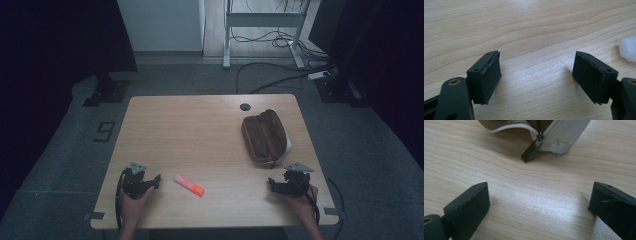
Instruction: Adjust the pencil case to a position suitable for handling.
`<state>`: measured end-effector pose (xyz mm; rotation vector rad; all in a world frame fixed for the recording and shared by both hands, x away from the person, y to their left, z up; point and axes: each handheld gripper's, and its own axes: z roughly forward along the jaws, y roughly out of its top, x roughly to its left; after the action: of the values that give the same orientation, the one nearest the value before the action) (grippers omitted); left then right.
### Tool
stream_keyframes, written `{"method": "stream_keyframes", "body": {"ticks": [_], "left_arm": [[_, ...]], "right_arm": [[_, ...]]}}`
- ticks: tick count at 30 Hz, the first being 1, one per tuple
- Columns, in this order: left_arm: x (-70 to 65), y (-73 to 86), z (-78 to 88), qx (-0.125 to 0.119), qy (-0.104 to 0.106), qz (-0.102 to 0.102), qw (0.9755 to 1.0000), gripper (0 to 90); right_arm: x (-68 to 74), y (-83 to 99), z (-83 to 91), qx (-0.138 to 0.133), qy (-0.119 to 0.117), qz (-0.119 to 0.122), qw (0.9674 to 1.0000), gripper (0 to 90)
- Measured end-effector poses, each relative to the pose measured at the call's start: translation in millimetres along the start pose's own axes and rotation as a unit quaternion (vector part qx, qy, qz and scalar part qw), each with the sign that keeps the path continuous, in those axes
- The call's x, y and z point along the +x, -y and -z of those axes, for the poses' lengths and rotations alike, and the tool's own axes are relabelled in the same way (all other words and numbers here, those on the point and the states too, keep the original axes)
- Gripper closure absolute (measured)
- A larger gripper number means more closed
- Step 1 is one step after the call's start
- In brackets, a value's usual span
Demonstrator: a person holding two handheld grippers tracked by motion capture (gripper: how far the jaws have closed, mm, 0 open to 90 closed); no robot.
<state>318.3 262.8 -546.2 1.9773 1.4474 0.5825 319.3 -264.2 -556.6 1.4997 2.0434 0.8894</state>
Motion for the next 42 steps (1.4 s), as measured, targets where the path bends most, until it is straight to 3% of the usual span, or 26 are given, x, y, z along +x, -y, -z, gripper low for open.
{"method": "stream_keyframes", "body": {"ticks": [9,33,36,42], "left_arm": [[-0.1,-0.1,-0.2,0.0,0.0,-0.001,1.0,22.3],[-0.2,-0.1,-0.2,0.0,0.001,-0.001,1.0,22.5],[-0.1,-0.1,-0.2,0.0,0.001,-0.001,1.0,22.4],[-0.2,-0.1,-0.2,0.0,0.001,-0.001,1.0,22.5]], "right_arm": [[0.5,2.8,4.3,-0.011,0.012,-0.011,0.9998,12.4],[-0.4,3.0,4.9,-0.014,0.018,-0.018,0.9996,13.9],[-1.5,3.7,6.5,-0.019,0.02,-0.017,0.9995,13.7],[-12.9,2.8,21.8,-0.046,0.02,-0.043,0.9978,13.8]]}}
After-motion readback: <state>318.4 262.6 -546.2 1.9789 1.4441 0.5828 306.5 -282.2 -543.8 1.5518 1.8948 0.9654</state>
